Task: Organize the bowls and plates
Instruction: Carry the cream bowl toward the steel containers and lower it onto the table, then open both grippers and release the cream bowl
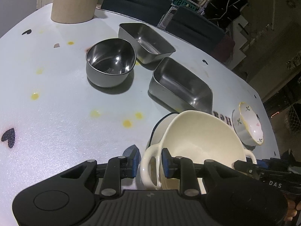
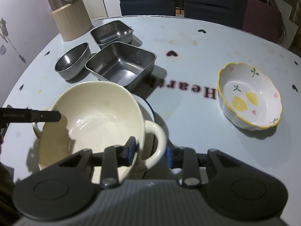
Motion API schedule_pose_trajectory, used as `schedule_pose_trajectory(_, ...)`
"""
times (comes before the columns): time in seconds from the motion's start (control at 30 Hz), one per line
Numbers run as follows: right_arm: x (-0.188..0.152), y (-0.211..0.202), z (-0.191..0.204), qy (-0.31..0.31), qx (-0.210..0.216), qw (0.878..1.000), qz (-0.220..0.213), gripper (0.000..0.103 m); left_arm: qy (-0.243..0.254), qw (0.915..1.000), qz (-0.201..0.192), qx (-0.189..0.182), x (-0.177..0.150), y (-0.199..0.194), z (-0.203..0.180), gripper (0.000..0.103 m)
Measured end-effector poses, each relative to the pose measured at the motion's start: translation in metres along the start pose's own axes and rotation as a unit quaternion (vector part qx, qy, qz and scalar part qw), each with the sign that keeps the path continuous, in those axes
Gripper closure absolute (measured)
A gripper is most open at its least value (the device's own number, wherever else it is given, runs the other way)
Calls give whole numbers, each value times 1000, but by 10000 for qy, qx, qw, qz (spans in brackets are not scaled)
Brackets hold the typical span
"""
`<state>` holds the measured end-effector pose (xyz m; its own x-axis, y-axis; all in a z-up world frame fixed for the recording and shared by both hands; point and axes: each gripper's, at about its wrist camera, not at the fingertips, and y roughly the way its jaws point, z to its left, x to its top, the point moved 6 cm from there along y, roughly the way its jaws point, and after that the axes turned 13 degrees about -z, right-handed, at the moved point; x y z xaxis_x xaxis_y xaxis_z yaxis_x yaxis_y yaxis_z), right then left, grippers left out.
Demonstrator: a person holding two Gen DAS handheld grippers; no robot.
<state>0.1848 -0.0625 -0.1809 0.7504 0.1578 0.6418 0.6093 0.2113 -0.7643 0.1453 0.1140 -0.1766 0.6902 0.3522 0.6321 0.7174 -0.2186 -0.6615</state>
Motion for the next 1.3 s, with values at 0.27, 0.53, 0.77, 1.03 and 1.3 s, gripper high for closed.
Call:
schedule_pose_trajectory(0.27,-3,5,-1,-118,-115,9998,55,62,21,10000,19,-7,0,0,-1,74)
schedule_pose_trajectory(0.53,-4,5,-3,-19,-78,10000,39,63,138,9999,56,4,0,-1,-2,73)
schedule_pose_trajectory(0.77,-5,4,-6,47,-122,9999,29,59,389,9992,86,76,0,-1,-6,69)
schedule_pose_trajectory(1.03,-7,5,-13,303,-73,9995,49,53,563,9982,104,184,0,0,-5,62)
schedule_pose_trajectory(1.3,-10,5,-17,465,-37,9989,-14,49,810,9961,148,321,-3,0,-11,61)
